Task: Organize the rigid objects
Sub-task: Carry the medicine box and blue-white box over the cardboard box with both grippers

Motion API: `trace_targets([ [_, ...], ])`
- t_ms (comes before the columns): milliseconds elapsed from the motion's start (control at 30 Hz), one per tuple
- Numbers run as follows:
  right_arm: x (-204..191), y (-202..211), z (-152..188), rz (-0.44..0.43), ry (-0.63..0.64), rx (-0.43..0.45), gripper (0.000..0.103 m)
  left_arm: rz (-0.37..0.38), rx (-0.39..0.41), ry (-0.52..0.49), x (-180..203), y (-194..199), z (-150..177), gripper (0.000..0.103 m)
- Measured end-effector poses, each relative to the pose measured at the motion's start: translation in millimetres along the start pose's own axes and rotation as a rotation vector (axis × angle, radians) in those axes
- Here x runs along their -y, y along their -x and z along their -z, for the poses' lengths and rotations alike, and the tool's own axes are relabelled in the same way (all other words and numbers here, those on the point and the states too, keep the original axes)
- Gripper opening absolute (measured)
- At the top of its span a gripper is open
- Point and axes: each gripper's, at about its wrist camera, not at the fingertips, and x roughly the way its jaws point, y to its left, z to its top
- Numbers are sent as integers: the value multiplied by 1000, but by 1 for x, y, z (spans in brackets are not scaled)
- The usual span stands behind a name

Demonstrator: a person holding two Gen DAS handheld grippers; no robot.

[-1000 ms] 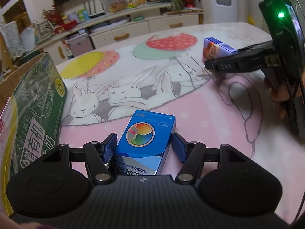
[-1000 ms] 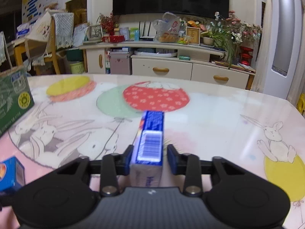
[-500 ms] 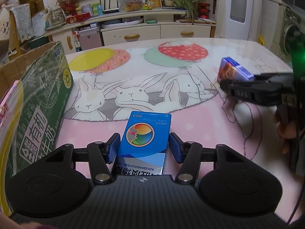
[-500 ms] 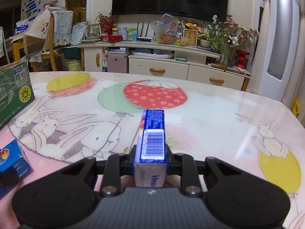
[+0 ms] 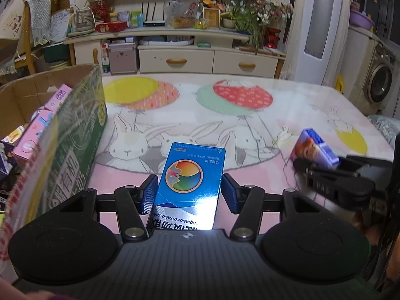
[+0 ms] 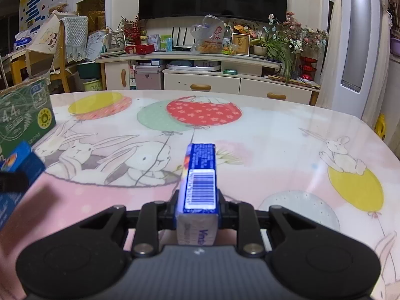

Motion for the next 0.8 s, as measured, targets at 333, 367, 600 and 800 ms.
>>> trace_targets([
  [333,-15,27,5,-11,4,-16,23,19,69,10,-11,30,-16,68],
  [367,-16,30,4,-14,-1,-16,23,19,73,12,-13,32,-17,68],
  [600,-31,49,-4,-40,16,-5,23,3,123,29,-28,51,-28,68],
  [800,-52,68,-20,-78,47,29,23,-19,173,53,-44,67,-36,68],
])
